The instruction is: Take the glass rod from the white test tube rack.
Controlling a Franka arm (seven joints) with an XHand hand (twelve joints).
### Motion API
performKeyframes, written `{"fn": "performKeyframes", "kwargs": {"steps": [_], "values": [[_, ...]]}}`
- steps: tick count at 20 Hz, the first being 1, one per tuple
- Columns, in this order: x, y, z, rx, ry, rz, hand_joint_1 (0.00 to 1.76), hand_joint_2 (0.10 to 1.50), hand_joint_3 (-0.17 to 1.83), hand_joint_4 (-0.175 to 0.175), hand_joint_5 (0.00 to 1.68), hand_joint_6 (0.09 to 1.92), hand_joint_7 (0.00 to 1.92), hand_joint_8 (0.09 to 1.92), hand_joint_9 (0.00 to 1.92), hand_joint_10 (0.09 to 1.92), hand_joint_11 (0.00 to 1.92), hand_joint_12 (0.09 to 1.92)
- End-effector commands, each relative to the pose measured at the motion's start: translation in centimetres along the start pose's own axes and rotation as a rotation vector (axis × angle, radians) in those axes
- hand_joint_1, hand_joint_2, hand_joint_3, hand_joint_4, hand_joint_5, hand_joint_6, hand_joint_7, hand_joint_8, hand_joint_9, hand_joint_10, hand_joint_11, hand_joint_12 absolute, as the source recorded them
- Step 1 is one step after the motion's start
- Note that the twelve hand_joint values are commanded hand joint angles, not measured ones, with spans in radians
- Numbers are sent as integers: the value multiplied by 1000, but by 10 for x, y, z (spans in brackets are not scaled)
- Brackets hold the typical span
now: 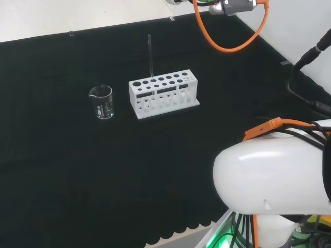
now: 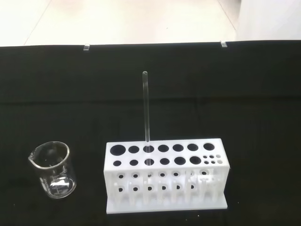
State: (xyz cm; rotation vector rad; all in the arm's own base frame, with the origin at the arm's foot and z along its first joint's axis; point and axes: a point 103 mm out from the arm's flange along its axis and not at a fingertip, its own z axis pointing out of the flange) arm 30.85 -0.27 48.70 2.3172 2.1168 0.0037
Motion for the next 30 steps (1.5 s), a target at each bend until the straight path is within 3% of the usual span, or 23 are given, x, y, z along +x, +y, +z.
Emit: {"fn": "performKeyframes", "kwargs": {"steps": [1,5,9,15,17,26,28,30], "values": [[2,5,-4,-11,-8,-9,614,838,366,-36,4,87,18,87,0,399,0,844],[2,12,-22,-31,5,-6,611,865,336,-44,38,87,57,144,0,596,0,975],[-2,18,-15,-53,72,-13,609,883,304,-48,62,87,7,420,0,722,0,1106],[-21,41,-9,-54,131,-38,606,882,304,-55,95,87,0,631,3,877,0,1268],[-29,49,-9,-68,146,-63,603,881,307,-57,105,87,0,665,11,899,0,1289],[-55,86,-7,-46,134,-47,587,881,314,-63,133,87,26,714,35,919,0,1309],[-59,93,-7,-55,175,-7,578,881,316,-65,138,87,32,721,40,919,0,1314],[-59,101,-4,-60,181,-59,571,882,317,-65,142,87,36,725,42,920,0,1318]]}}
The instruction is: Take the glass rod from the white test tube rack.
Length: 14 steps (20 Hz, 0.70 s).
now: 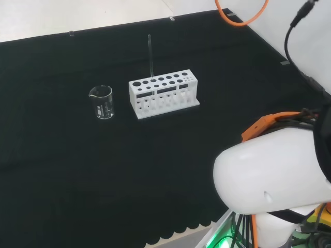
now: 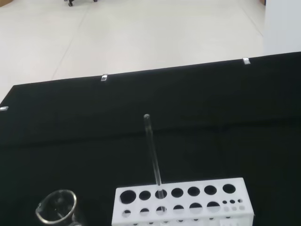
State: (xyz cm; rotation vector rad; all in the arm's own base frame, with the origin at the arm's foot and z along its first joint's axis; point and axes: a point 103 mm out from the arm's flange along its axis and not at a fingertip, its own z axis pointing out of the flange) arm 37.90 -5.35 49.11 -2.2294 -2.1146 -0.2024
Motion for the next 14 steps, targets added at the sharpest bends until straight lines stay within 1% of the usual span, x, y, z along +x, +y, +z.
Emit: {"fn": "performKeyframes", "kwargs": {"steps": [1,4,7,9,14], "values": [[-14,31,1,-10,28,-32,569,882,318,-66,143,87,38,727,44,920,0,1319],[-13,47,7,33,-15,-40,563,883,320,-67,148,87,45,734,50,921,0,1323],[-1,67,14,66,-53,-53,556,884,321,-67,149,87,45,738,58,921,0,1332],[7,80,18,79,-55,-58,554,884,322,-67,150,87,45,740,62,922,0,1336],[11,101,28,100,-53,-61,551,884,324,-68,155,87,46,744,73,923,0,1343]]}}
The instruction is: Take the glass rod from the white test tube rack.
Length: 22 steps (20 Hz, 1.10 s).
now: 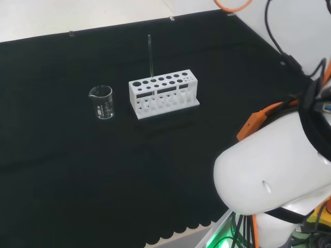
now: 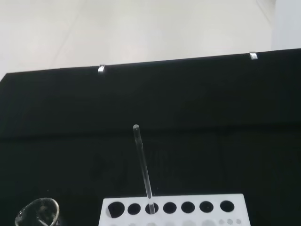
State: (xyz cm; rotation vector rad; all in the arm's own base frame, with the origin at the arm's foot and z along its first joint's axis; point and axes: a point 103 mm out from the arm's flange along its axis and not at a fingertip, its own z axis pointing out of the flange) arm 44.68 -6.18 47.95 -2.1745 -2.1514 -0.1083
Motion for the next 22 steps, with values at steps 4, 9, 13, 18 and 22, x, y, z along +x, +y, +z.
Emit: {"fn": "performKeyframes", "kwargs": {"steps": [4,9,13,18,22], "values": [[20,49,20,47,-24,-35,550,884,325,-70,161,87,48,748,81,923,0,1347],[21,65,34,49,-16,-49,552,884,330,-106,256,87,77,766,174,923,2,1452],[18,76,50,59,11,-68,566,874,336,-142,380,87,164,784,291,893,79,1457],[14,88,67,78,27,-103,593,847,335,-162,460,116,272,799,407,864,172,1439],[12,94,80,112,31,-107,608,833,344,-167,497,160,353,796,541,826,289,1396]]}}
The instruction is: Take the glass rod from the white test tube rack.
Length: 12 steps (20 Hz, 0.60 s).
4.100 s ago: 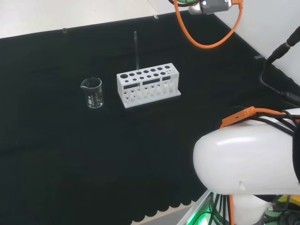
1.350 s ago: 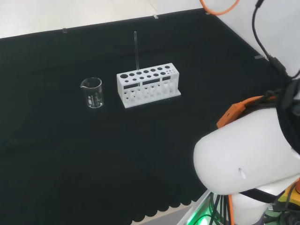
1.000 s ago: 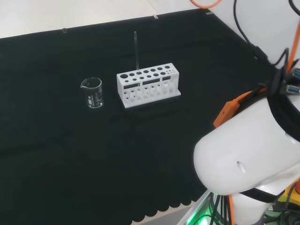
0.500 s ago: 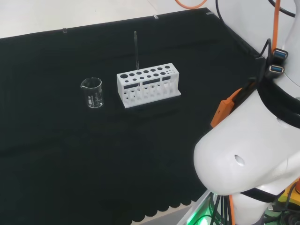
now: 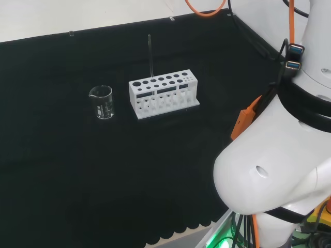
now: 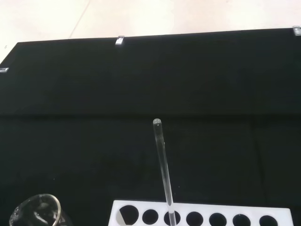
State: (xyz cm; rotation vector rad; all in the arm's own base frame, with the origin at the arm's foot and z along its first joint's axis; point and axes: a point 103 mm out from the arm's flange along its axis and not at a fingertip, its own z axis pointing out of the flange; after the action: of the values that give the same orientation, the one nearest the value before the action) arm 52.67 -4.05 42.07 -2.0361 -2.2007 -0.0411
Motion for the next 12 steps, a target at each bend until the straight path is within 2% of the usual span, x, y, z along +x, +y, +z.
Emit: {"fn": "performKeyframes", "kwargs": {"steps": [1,3,6,9,12], "values": [[-7,16,21,37,21,-20,608,831,346,-165,502,169,365,796,560,820,307,1390],[-10,16,24,57,16,-18,609,829,348,-160,506,179,378,796,581,814,324,1386],[-2,27,32,56,42,-19,610,828,349,-155,502,184,384,797,592,811,334,1385],[3,37,39,73,39,-18,610,827,350,-148,494,186,387,798,595,809,338,1385],[7,43,46,73,46,-45,609,827,351,-145,487,188,388,798,597,808,341,1385]]}}
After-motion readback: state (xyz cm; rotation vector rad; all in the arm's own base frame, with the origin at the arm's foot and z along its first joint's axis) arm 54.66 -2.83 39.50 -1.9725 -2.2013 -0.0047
